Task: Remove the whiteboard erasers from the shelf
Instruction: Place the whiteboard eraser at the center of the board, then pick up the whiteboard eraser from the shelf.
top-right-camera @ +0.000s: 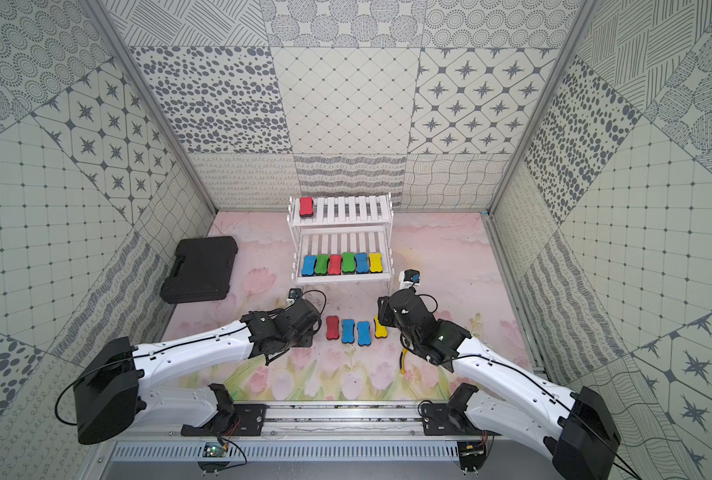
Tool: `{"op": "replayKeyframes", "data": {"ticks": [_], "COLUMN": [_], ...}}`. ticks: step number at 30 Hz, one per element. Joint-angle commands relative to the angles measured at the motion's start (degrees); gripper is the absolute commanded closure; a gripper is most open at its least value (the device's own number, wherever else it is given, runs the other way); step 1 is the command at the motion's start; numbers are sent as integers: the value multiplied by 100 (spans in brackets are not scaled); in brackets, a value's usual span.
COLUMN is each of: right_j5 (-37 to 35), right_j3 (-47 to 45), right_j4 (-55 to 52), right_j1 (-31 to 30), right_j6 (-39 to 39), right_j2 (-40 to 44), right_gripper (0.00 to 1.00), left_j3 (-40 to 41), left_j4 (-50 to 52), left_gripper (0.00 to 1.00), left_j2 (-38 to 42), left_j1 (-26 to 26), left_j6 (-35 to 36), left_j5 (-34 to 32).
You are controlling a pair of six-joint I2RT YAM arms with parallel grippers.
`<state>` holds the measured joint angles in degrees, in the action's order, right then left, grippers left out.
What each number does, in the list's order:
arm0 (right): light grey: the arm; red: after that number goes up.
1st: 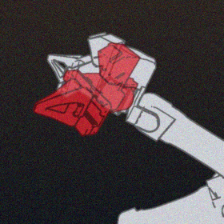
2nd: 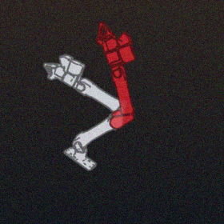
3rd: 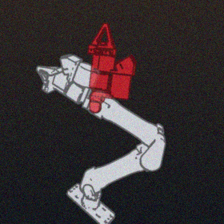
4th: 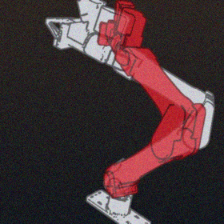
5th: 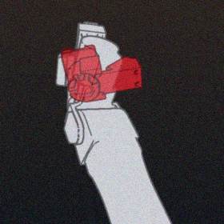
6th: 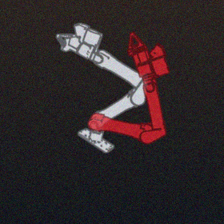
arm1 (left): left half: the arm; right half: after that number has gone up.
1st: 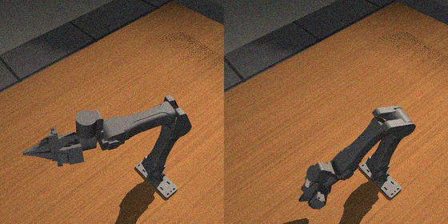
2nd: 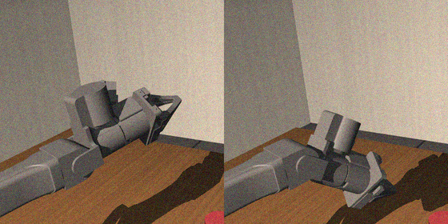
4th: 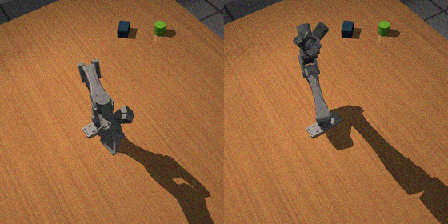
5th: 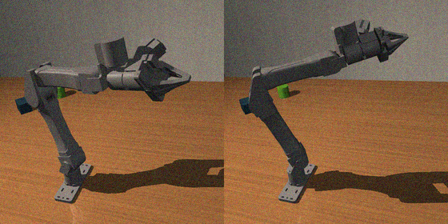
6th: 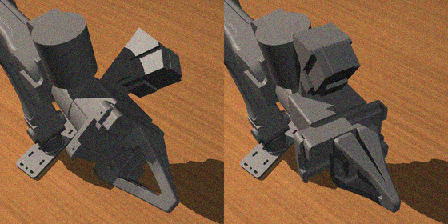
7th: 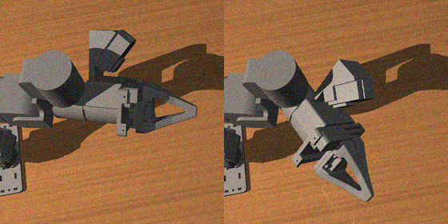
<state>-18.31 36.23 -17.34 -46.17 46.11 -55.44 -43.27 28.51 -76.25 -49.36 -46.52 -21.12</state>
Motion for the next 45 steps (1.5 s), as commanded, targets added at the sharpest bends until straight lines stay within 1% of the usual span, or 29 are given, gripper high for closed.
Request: {"op": "replayKeyframes", "data": {"ticks": [1, 5, 10, 17, 22, 24, 29, 31, 33, 37, 40, 42, 45], "right_j5": [-103, -107, -180, -226, -248, -267, -261, -261, -240, -68, -24, -36, -74], "right_j3": [-84, -76, -164, -195, -197, -199, -186, -178, -160, -136, -66, -46, -30], "right_j4": [232, 237, 232, 224, 175, 168, 141, 140, 154, 280, 300, 318, 381], "right_j1": [37, 30, 32, 36, 33, 37, 38, 36, 35, 30, 36, 38, 37], "right_j6": [83, 58, 91, 96, 155, 154, 136, 115, 51, -159, -277, -358, -454], "right_j2": [71, 113, 289, 413, 480, 529, 630, 646, 664, 712, 735, 770, 825], "right_gripper": [54, 51, 49, 46, 42, 41, 37, 36, 35, 34, 33, 33, 31], "left_j3": [-6, -146, -190, -207, -193, -184, -215, -280, -416, -1056, -1975, -2787, -4063], "left_j4": [-1110, -1227, -1289, -1240, -1008, -865, -346, -72, 247, 772, 1107, 1362, 1789], "left_gripper": [77, 77, 76, 68, 59, 53, 50, 46, 44, 41, 38, 36, 34], "left_j2": [-495, -874, -1130, -1287, -1029, -861, -240, 82, 327, 864, 1016, 848, 291], "left_j1": [133, 132, 154, 155, 149, 147, -62, -198, -214, -202, 16, 323, 774], "left_j6": [-196, -203, -194, -263, -318, -348, -464, -401, -351, 36, 618, 1099, 1684], "left_j5": [380, 408, 399, 394, 372, 385, 337, 220, 272, 159, 107, 193, 259]}}
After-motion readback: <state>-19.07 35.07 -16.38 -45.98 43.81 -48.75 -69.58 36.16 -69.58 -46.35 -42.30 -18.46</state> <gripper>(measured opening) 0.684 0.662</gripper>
